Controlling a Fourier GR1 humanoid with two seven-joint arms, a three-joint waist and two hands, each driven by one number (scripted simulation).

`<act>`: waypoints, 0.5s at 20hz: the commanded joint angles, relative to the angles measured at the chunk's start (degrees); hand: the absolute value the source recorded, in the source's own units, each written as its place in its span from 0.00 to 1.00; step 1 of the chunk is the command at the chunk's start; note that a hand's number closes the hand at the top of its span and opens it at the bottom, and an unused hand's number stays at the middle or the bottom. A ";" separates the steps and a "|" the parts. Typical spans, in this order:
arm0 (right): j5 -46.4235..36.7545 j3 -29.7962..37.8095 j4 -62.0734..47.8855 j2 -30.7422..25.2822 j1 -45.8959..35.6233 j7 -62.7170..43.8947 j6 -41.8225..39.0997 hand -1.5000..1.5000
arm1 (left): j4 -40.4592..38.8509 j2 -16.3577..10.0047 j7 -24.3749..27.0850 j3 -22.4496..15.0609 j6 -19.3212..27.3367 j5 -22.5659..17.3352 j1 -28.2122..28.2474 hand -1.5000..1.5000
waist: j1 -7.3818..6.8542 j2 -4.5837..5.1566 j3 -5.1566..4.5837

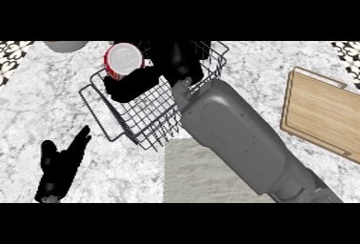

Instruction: Pick the can from the placemat and place it in the basket

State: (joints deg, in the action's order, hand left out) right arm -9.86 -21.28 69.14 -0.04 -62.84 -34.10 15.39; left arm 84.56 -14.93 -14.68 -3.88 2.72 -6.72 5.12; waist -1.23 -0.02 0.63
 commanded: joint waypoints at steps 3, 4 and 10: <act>-6.54 -3.68 -8.11 -4.18 1.39 1.22 1.49 1.00 | -1.95 1.13 0.04 -0.37 -0.34 -0.17 4.88 0.50 | 0.23 0.20 -0.73; -7.84 -3.14 -8.85 -2.45 0.80 -0.27 4.38 1.00 | -1.46 -0.70 -2.65 0.78 -0.06 0.29 2.14 0.50 | 0.63 0.13 -0.68; -7.06 -1.57 -13.03 -6.86 -1.74 9.45 -5.41 0.00 | -3.22 -0.40 -0.50 1.99 -1.75 -0.65 2.92 0.50 | 0.43 0.24 -0.67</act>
State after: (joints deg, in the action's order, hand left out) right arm -16.56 -24.22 58.76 -4.09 -62.88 -28.32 14.04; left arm 85.47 -15.42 -15.26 -2.46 1.86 -7.10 6.15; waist -0.84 -0.10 0.60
